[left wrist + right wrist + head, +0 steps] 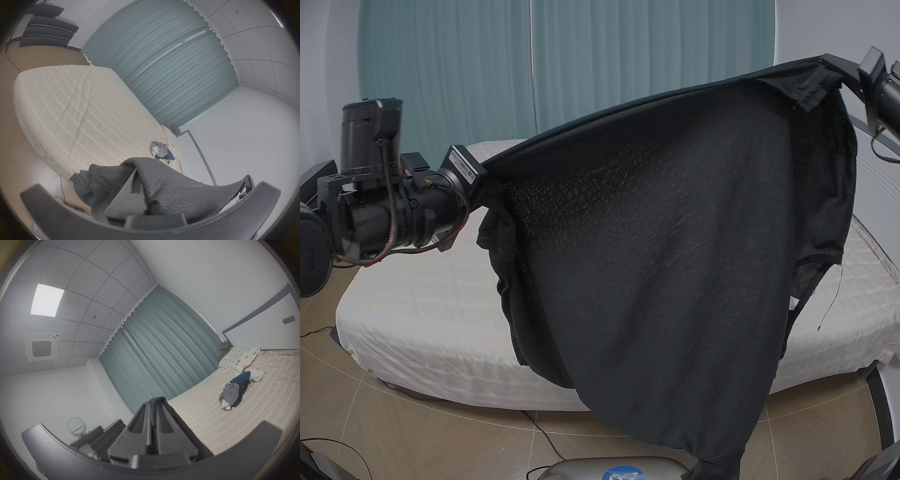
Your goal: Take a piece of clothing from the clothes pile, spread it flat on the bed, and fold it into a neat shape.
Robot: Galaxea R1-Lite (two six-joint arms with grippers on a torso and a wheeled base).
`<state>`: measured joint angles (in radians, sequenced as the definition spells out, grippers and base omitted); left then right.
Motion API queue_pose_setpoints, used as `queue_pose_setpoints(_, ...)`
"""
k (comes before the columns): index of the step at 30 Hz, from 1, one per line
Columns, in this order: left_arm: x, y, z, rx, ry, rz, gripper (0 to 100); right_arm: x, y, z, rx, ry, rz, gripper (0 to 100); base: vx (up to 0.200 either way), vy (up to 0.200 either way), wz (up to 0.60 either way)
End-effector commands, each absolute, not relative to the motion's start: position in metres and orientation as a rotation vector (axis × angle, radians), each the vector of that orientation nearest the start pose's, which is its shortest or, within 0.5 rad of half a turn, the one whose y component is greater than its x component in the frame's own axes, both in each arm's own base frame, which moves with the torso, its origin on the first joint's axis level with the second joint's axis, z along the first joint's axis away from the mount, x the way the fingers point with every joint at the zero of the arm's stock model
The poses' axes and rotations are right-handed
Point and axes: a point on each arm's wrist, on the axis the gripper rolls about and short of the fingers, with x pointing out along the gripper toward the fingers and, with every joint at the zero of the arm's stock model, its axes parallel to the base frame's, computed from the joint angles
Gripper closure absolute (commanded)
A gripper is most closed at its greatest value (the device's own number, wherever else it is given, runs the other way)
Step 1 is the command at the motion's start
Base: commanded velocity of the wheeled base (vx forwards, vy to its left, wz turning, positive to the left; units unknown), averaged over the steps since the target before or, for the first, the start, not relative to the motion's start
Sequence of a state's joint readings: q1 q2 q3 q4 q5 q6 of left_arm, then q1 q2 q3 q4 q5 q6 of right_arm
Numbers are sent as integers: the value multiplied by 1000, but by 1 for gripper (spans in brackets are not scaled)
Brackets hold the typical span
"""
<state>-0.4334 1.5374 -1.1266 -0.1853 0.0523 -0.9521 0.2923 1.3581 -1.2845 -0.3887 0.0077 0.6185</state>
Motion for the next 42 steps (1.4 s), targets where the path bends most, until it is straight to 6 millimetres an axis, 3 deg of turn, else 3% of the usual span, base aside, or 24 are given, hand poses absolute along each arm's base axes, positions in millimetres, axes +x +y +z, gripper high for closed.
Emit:
queue_pose_setpoints(1,302,-130,243,-884,469,-170,100,287,73,366,634,-196,336,100,200,0,0)
queue_pose_setpoints(3,310,-134,237,-879,483,-164,100,312,76,370,626,-270,328,100,200,0,0)
queue_pose_setpoints(6,317,-137,233,-877,490,-160,100,324,78,369,609,-282,316,100,200,0,0)
queue_pose_setpoints(13,350,-146,224,-884,464,-152,100,357,84,345,591,-257,277,100,200,0,0)
queue_pose_setpoints(24,400,-160,188,-873,492,-115,100,402,85,297,551,-275,187,100,200,0,0)
queue_pose_setpoints(28,428,-170,162,-865,506,-98,100,426,88,259,549,-240,134,100,100,0,0)
queue_pose_setpoints(34,457,-179,127,-851,495,-34,100,451,93,215,545,-201,92,100,0,0,0)
queue_pose_setpoints(35,457,-179,125,-848,496,-31,100,452,93,214,545,-201,92,100,0,0,0)
queue_pose_setpoints(37,470,-186,99,-825,499,15,100,465,93,189,538,-163,63,100,0,0,0)
queue_pose_setpoints(40,470,-186,99,-825,499,15,100,465,93,189,538,-163,63,100,0,0,0)
queue_pose_setpoints(41,483,-192,85,-817,471,50,100,480,94,160,533,-131,29,100,0,0,0)
queue_pose_setpoints(42,485,-193,80,-815,468,58,100,483,94,152,532,-127,25,100,0,0,0)
